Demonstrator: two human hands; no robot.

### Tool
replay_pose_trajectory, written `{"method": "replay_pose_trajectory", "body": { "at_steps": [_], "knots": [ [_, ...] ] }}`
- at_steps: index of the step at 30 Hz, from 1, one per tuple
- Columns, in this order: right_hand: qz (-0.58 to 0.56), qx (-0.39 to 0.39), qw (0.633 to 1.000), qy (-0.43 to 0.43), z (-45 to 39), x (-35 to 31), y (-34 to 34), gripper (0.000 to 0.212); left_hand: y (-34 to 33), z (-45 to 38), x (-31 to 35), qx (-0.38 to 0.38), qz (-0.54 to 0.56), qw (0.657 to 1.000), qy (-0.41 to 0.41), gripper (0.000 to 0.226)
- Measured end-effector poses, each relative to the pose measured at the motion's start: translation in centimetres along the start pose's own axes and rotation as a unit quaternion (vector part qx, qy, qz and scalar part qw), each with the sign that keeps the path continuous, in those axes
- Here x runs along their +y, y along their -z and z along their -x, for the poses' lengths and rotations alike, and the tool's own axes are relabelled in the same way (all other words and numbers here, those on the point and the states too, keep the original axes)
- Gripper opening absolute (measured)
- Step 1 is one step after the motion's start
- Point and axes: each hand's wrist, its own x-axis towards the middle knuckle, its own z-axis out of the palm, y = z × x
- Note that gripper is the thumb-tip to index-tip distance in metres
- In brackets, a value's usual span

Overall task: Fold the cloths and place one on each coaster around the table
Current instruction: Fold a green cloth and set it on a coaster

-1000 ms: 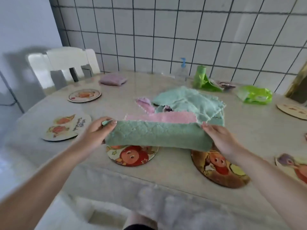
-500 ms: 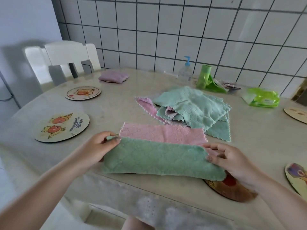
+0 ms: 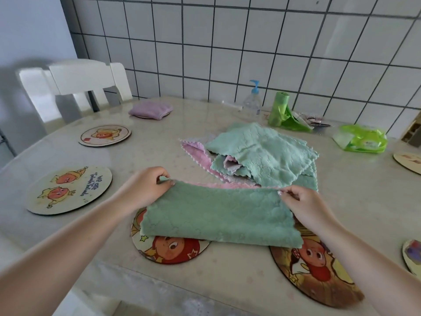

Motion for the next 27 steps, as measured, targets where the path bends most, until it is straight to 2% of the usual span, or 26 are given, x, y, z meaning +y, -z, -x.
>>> {"method": "replay_pose_trajectory", "body": {
  "at_steps": [8, 12, 15, 23, 25, 26, 27],
  "knots": [
    [0.06, -0.026, 0.996, -0.058, -1.5, -0.5, 0.0, 0.036, -0.6, -1.4, -0.2, 0.002, -0.032, 0.999, -0.002, 0.017],
    [0.073, -0.041, 0.995, -0.062, -1.9, -1.4, 0.2, 0.03, -0.7, -1.7, -0.3, 0.015, -0.034, 0.999, -0.003, 0.021],
    [0.089, -0.046, 0.993, -0.056, -2.3, -1.4, 0.2, 0.039, -0.7, -1.9, -0.2, 0.013, -0.037, 0.999, 0.001, 0.024],
    [0.113, -0.042, 0.991, -0.062, -3.2, -0.8, -0.3, 0.035, -0.9, -2.4, -0.4, 0.0, -0.057, 0.998, 0.02, 0.029],
    [0.103, -0.042, 0.991, -0.076, -3.2, -1.0, 0.2, 0.026, -0.4, -2.0, -0.3, -0.011, -0.054, 0.998, 0.028, 0.037],
    [0.125, -0.03, 0.99, -0.066, -2.9, -1.3, 0.6, 0.021, 0.0, -1.4, -0.2, 0.001, -0.068, 0.998, 0.017, 0.046],
    [0.178, -0.006, 0.983, -0.039, -2.3, -1.8, 1.1, 0.026, 0.2, -0.5, 0.2, 0.026, -0.088, 0.996, -0.004, 0.052]
  ]
}}
